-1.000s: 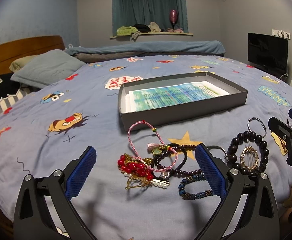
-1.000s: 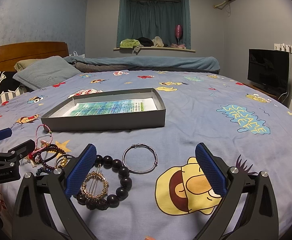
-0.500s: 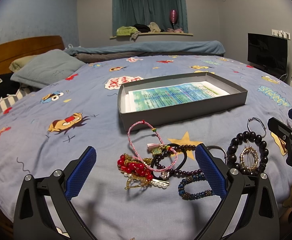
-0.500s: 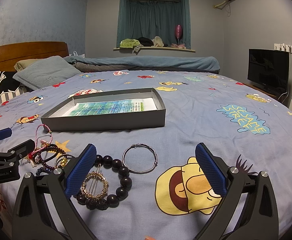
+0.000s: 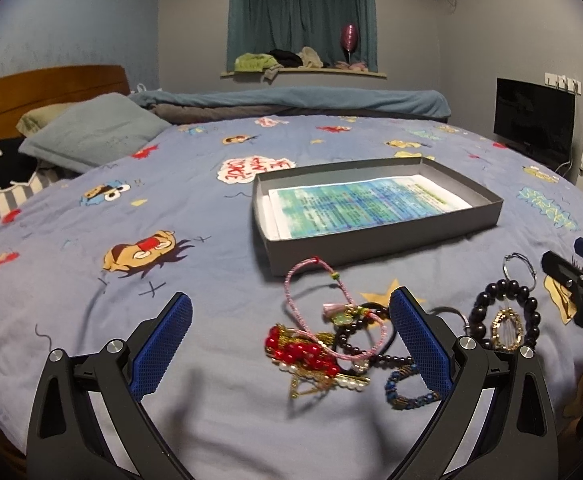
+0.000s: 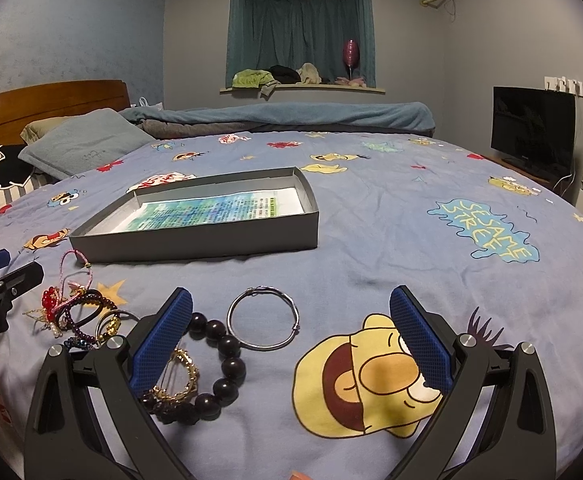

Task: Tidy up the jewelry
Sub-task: 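Grasp the pink braided bracelet with the left tool while the right grasps the silver hoop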

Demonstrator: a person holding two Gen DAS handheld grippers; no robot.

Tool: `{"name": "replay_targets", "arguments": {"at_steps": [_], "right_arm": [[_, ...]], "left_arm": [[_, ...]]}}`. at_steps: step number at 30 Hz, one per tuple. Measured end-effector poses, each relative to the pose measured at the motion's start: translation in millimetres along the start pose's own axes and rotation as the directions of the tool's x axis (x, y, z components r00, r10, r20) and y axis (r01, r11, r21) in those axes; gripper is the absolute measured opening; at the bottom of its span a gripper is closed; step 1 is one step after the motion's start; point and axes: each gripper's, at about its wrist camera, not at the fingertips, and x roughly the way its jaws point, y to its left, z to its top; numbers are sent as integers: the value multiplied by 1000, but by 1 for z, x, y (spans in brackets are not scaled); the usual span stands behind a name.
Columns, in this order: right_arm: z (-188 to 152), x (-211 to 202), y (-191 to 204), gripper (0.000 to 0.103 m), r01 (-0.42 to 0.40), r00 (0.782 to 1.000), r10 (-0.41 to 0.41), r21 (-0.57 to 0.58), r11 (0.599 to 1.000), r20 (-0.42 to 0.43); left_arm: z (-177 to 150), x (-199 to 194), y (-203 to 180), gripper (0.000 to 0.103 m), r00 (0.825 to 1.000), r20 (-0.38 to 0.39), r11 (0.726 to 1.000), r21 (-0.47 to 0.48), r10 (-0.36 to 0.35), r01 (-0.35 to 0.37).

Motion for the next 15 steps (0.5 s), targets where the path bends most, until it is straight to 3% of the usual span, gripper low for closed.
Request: {"name": "replay_targets", "arguments": {"at_steps": [4,6,8,10,15], "right_arm": [[2,5,-7,95,-7,1000,8,29,1000,-21],[3,8,-11,87,-9,999,11,42,999,-35],[3,12,-13,84,-14,999,17,49,999,-51],[3,15,-14,80,-20,998,23,49,999,-66],[1,25,-15,59,-32,993,37,48,998,-111]], "left_arm": [[5,11,9,96,1000,-24,1000,-5,-7,6],[10,17,12,95,999,-31,1000,5,-14,14],[12,22,15,87,999,-32,1000,12,-23,23],[14,28,15,71,998,-47,999,34,-34,35],[12,44,11,56,992,-96,995,52,-82,87]]}}
